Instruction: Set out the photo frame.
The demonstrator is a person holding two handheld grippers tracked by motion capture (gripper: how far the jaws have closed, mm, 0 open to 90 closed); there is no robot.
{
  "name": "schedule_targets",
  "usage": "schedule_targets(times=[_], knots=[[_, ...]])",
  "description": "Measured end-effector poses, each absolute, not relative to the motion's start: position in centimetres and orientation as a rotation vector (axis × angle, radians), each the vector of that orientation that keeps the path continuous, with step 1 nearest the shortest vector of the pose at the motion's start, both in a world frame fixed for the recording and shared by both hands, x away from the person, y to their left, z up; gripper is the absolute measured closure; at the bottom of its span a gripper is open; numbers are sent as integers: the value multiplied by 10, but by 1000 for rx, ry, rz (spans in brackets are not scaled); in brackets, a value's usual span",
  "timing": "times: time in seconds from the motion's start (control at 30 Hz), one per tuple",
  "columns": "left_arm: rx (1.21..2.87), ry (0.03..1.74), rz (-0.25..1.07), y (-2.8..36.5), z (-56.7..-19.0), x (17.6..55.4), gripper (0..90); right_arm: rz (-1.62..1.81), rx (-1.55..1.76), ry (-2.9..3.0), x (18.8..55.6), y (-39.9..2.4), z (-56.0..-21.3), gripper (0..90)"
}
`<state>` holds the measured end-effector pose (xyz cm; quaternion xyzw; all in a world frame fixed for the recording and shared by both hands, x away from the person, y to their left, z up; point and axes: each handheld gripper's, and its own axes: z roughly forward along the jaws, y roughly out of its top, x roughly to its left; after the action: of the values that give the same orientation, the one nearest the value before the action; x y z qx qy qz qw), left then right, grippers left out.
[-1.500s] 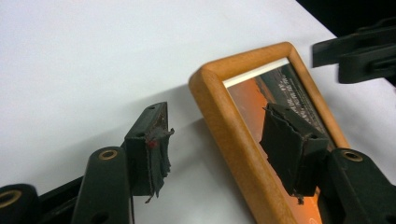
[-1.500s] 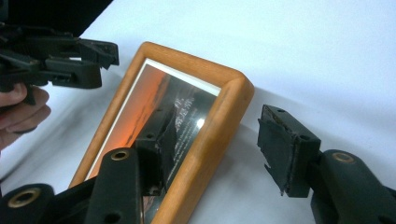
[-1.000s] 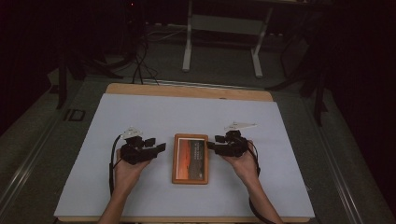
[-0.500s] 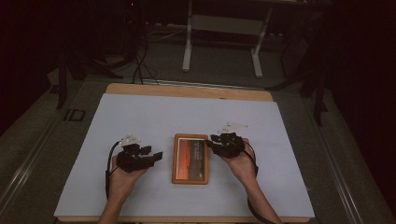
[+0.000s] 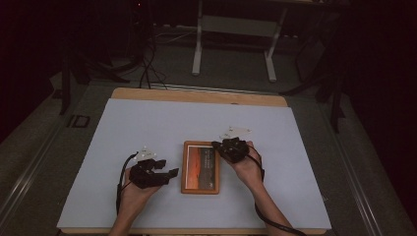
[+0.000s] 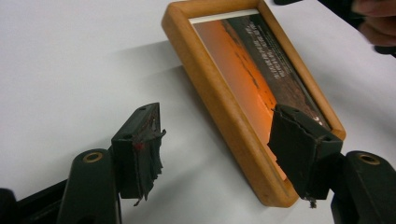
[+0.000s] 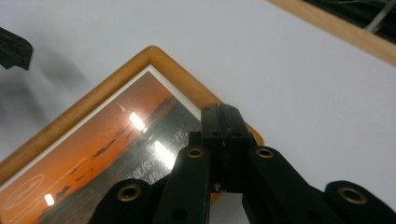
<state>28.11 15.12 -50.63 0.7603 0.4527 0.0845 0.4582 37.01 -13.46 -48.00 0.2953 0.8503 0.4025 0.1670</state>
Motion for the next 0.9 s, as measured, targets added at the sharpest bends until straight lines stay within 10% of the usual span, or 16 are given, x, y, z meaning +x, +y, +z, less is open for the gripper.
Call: schedule_targets(times=[0.9], knots=[[1845, 1030, 130, 132, -492, 272, 322, 1038, 1002, 2420, 386, -152, -511, 900]])
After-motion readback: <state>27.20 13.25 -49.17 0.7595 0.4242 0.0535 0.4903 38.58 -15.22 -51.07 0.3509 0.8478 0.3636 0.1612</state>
